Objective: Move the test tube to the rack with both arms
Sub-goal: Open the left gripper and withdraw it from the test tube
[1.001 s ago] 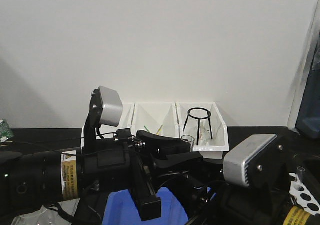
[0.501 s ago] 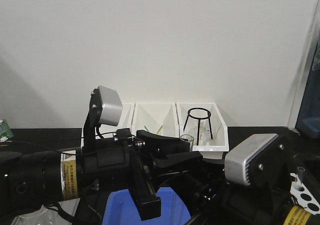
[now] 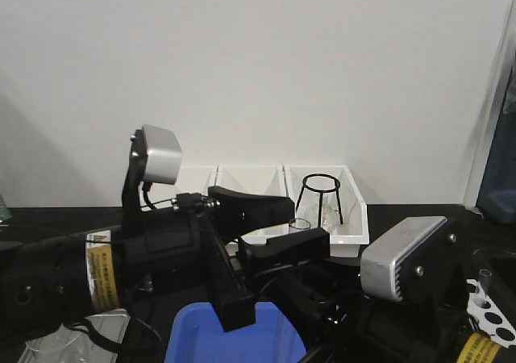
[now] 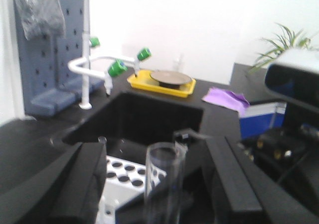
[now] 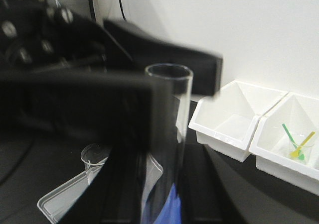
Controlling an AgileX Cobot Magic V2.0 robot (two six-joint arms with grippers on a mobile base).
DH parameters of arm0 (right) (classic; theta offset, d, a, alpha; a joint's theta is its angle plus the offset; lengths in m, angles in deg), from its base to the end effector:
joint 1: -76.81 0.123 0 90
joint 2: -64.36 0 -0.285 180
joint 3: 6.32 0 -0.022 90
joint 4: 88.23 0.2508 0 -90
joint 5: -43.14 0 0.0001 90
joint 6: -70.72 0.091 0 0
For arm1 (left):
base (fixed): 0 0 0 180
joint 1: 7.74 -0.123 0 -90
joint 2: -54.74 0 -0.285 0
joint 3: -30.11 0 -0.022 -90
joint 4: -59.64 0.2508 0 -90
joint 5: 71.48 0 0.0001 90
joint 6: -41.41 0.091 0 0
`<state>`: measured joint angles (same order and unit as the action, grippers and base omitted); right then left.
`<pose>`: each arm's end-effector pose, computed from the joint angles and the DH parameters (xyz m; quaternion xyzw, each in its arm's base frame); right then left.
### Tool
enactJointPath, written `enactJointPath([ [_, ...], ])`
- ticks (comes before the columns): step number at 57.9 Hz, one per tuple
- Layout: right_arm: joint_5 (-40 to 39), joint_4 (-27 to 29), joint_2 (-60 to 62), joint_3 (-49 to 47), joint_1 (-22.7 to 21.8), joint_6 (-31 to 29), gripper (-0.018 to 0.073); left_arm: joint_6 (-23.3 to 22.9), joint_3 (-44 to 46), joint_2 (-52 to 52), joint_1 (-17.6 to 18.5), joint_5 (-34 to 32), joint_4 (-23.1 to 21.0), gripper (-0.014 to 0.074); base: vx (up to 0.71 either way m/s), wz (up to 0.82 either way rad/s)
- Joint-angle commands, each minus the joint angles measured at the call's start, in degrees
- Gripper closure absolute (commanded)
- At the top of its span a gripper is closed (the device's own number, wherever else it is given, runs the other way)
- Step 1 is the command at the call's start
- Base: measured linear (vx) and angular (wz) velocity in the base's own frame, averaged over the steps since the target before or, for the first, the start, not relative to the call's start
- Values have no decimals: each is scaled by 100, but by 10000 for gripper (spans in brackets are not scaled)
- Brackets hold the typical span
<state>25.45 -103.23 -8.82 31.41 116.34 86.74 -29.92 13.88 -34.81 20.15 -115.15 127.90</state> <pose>0.1884 0.1647 0.3208 -0.2619 0.6814 0.2673 0.6290 0.2510 -0.1988 0.3654 0.3448 0.5970 -0.4443 0.5721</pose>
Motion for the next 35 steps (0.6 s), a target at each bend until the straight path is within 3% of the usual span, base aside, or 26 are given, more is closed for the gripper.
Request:
enactJointPath([
  [1, -530, -25, 99, -210, 1, -31, 570, 284, 194, 472, -78, -67, -600, 55, 0, 0],
  [5, -523, -25, 99, -210, 1, -36, 570, 372, 194, 724, -188, 329, -665, 79, 0, 0],
  [11, -523, -25, 85, -210, 1, -90, 570, 382, 194, 1105, -383, 1505, -609, 160, 0, 0],
  [15, -490, -25, 77, -210, -10, -166, 570, 389, 194, 1344, -523, 2320, -336, 277, 0, 0],
  [22, -470, -20, 77, -210, -10, -193, 570, 365, 42, 1706, -725, 3268, 123, 590, 0, 0],
  [28, -462, 51, 77, -210, -10, -323, 570, 360, -336, 1953, -881, 3381, 197, 605, 0, 0],
  [35, -514, 651, 77, -210, -330, -679, 570, 308, -993, 2177, -936, 3335, 169, 605, 0, 0],
])
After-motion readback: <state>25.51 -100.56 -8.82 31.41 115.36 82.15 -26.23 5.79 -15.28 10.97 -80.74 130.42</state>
